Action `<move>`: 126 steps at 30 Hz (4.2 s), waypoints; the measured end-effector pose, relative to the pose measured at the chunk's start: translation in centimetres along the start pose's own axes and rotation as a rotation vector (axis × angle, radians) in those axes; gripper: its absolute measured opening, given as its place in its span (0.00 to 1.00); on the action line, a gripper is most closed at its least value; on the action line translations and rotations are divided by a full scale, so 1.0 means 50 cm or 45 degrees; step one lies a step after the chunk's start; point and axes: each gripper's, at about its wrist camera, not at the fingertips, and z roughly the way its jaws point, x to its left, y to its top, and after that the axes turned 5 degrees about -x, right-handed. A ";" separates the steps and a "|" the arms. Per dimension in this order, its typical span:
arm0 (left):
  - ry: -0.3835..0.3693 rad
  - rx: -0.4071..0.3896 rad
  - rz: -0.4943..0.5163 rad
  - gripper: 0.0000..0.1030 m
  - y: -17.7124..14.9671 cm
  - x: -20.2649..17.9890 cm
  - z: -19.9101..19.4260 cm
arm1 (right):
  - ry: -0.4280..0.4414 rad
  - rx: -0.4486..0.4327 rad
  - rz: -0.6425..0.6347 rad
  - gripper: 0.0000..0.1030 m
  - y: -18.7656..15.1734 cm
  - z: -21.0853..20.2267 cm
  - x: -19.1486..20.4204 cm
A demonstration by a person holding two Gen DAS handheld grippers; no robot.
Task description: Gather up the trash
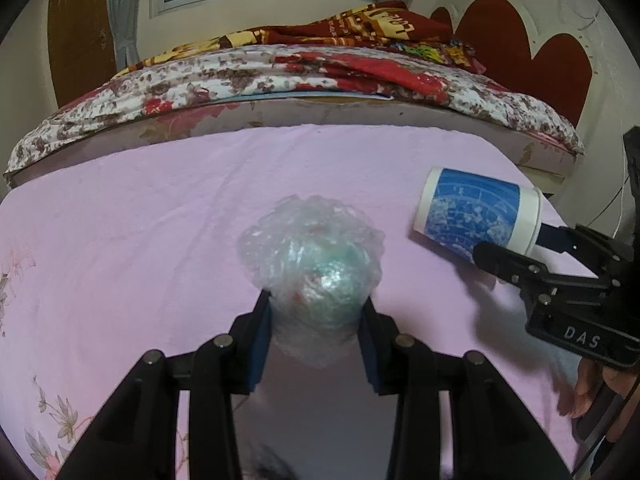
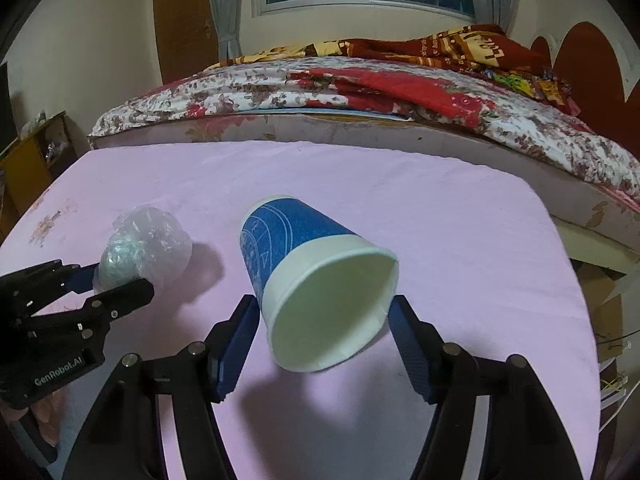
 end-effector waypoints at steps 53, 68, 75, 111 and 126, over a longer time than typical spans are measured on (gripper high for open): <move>-0.517 -0.097 0.401 0.39 -0.175 -0.504 -0.322 | -0.384 -0.210 0.296 0.67 -0.405 -0.751 -0.296; -0.802 0.252 0.661 0.39 -0.391 -0.735 -0.263 | -0.456 0.132 0.450 0.67 -0.727 -0.767 -0.417; -0.795 0.433 0.717 0.39 -0.463 -0.772 -0.168 | -0.432 0.272 0.512 0.67 -0.824 -0.717 -0.465; -0.565 0.193 0.501 1.00 -0.421 -0.631 -0.268 | -0.496 0.207 0.534 1.00 -0.749 -0.738 -0.391; -0.386 -0.057 0.358 1.00 -0.347 -0.474 -0.456 | -0.559 0.000 0.409 1.00 -0.591 -0.880 -0.211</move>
